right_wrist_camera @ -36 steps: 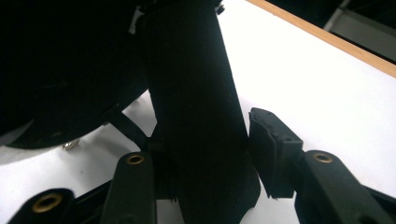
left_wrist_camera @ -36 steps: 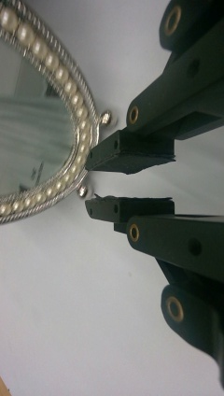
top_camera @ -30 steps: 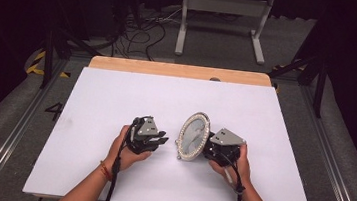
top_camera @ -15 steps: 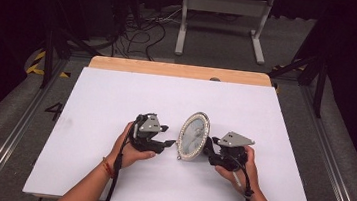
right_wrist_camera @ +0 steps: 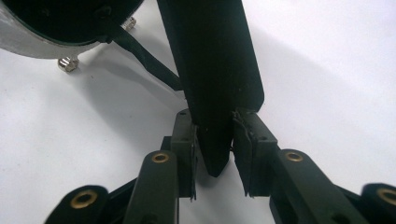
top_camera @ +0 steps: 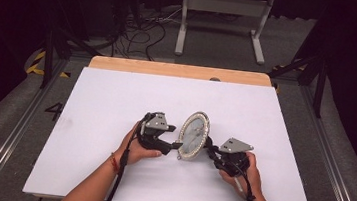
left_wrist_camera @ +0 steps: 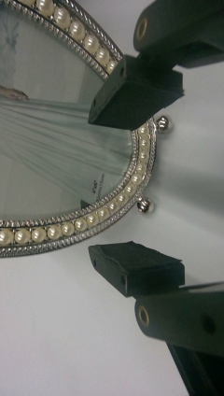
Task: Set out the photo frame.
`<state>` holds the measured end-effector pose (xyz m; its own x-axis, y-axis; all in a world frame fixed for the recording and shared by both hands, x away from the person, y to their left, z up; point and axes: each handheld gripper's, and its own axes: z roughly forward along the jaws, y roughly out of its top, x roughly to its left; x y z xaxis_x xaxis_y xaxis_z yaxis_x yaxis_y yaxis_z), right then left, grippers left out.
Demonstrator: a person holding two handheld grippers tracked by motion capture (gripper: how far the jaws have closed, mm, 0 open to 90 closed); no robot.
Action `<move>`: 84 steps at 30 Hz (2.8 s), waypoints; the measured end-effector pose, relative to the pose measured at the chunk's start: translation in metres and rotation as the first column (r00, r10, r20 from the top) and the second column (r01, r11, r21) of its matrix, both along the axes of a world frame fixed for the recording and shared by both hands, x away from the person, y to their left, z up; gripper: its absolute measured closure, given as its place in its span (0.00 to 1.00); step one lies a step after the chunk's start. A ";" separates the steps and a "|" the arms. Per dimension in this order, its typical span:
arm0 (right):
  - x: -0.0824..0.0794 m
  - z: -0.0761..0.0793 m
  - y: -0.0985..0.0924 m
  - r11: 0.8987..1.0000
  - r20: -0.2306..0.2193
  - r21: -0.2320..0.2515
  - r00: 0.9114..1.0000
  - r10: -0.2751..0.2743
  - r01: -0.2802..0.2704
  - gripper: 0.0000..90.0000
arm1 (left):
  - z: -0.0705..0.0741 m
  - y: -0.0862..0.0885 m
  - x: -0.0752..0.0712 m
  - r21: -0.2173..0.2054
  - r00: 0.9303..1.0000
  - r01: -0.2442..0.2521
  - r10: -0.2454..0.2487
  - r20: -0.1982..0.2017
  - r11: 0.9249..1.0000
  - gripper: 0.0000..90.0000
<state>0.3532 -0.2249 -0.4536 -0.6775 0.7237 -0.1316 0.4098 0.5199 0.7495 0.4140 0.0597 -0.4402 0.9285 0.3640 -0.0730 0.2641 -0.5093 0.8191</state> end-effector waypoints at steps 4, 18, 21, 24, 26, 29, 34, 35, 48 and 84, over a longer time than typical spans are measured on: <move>0.004 -0.001 0.000 1.000 0.010 -0.011 1.000 0.008 -0.008 0.79 | -0.005 -0.003 0.004 0.000 0.999 0.030 -0.030 -0.036 1.000 0.27; 0.017 -0.002 -0.003 0.999 0.013 0.013 0.999 -0.049 0.049 0.74 | -0.009 -0.016 0.012 0.007 0.996 0.021 -0.020 -0.085 1.000 0.11; 0.016 0.001 -0.004 0.997 0.021 0.056 0.998 -0.057 0.056 0.67 | -0.008 -0.017 0.012 0.004 0.997 -0.007 0.007 -0.082 1.000 0.10; 0.017 0.009 0.001 0.995 0.039 0.080 0.997 -0.059 0.056 0.56 | -0.008 -0.018 0.012 0.020 0.997 -0.002 0.004 -0.079 1.000 0.10; 0.019 0.011 0.005 0.996 0.042 0.072 0.998 -0.052 0.049 0.55 | -0.008 -0.018 0.011 0.019 0.996 -0.005 0.006 -0.092 1.000 0.10; 0.024 0.013 0.009 0.995 0.053 0.090 0.998 -0.039 0.034 0.54 | -0.006 -0.016 0.010 0.019 0.997 -0.011 0.013 -0.074 1.000 0.10; 0.028 0.012 0.017 0.994 0.052 0.106 0.998 -0.028 0.023 0.66 | -0.003 -0.016 0.008 0.010 0.998 0.003 -0.003 -0.057 1.000 0.13; 0.028 0.011 0.018 0.994 0.060 0.105 0.998 -0.030 0.023 0.67 | -0.002 -0.016 0.009 0.005 0.999 0.012 -0.012 -0.048 1.000 0.13; 0.027 0.008 0.018 0.990 0.109 0.126 0.993 0.043 -0.057 0.70 | -0.003 -0.012 0.022 -0.028 0.996 0.003 -0.006 -0.094 1.000 0.10; 0.032 0.006 0.015 0.995 0.071 0.080 0.996 0.049 -0.054 0.71 | -0.006 -0.011 0.001 0.065 0.986 0.149 -0.142 -0.091 0.987 0.28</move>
<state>0.3851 -0.2098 -0.4475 -0.7055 0.6983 -0.1206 0.3303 0.4746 0.8159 0.4155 0.0487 -0.4461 0.9634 0.2326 -0.1332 0.2505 -0.6039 0.7567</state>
